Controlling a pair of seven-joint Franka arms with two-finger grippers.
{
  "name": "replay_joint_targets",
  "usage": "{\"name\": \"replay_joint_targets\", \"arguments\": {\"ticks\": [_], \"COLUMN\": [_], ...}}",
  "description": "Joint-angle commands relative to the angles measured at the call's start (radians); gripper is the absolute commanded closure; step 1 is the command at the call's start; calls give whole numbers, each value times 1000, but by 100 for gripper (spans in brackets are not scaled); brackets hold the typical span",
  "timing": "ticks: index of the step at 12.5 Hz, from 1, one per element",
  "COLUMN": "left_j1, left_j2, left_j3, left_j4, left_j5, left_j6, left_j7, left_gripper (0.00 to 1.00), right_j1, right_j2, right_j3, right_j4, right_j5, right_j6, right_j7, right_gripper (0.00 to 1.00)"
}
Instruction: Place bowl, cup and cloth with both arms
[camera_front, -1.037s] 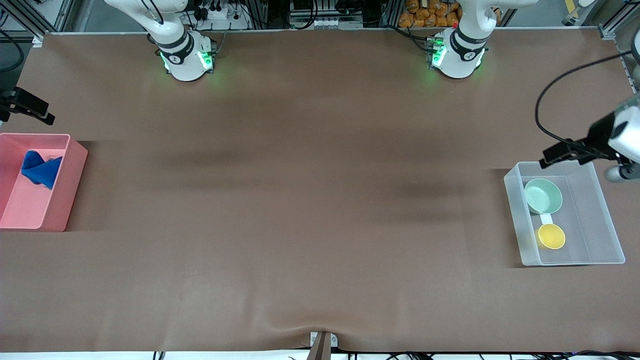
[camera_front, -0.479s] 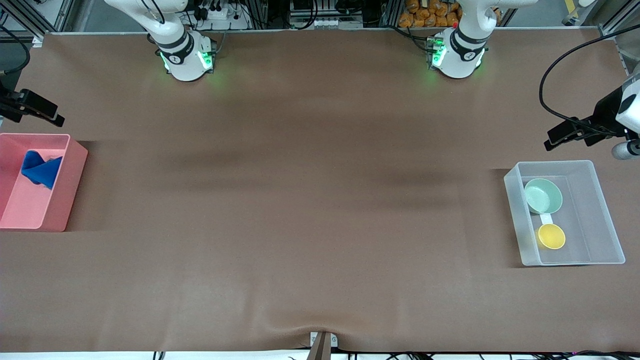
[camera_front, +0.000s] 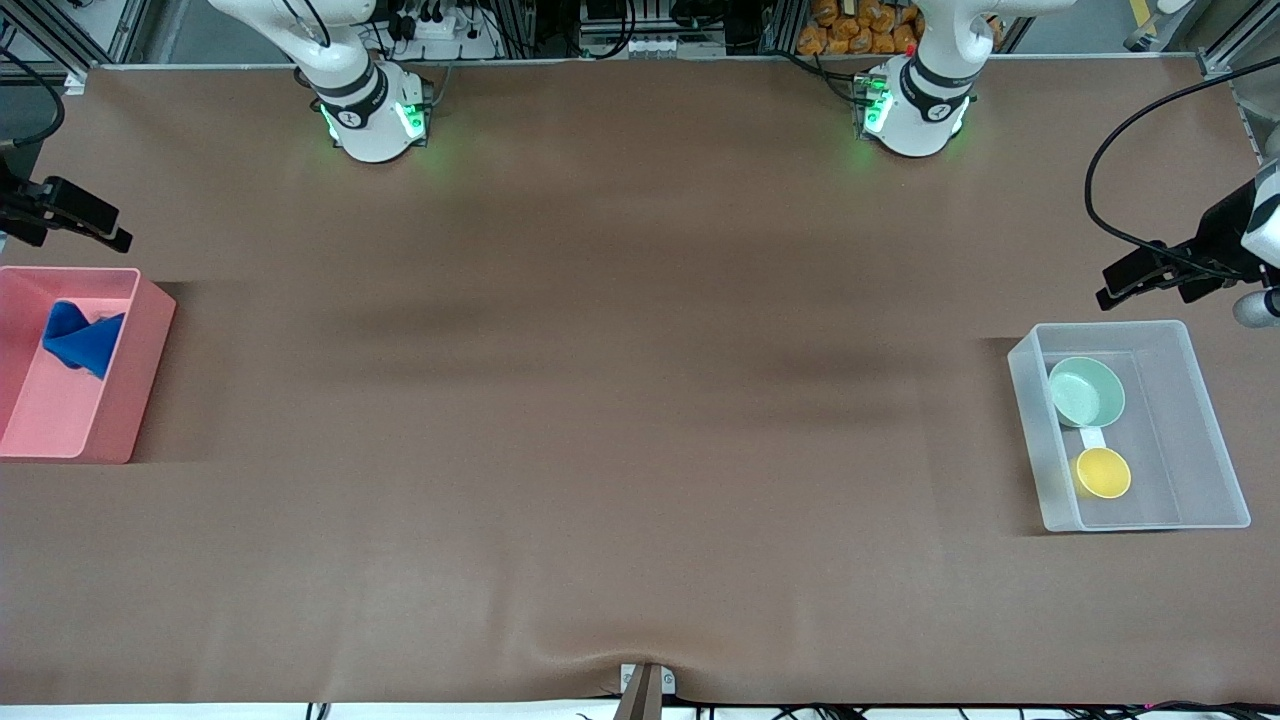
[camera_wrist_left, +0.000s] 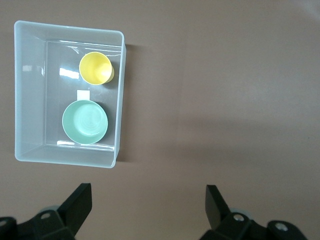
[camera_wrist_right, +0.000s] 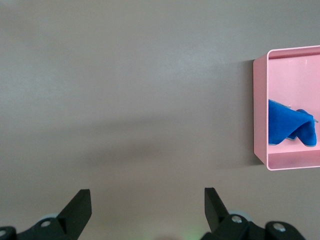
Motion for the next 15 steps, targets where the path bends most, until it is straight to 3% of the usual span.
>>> {"name": "replay_joint_targets", "arguments": {"ticks": [1,5,12,15], "left_j1": [11,12,12,12], "left_j2": [14,8,15,17], "left_j3": [-8,-8,-11,-11], "left_j4": [43,80,92,91], "left_j5": [22,21,19,21], "left_j6": [-2,-4,-7,-8], "left_j7": [29,111,80,85], "left_gripper": [0,0,0,0], "right_j1": [14,14,15,22], "right_j2": [-22,-21,-19,0], "right_j3": [-7,-7,-7,-7], "right_j4": [-20,-20,-15,33], "right_j5": [1,1,3,6], "right_j6": [3,6,6,0], "right_j7": [-7,-10,-10,-10], "right_gripper": [0,0,0,0]}}
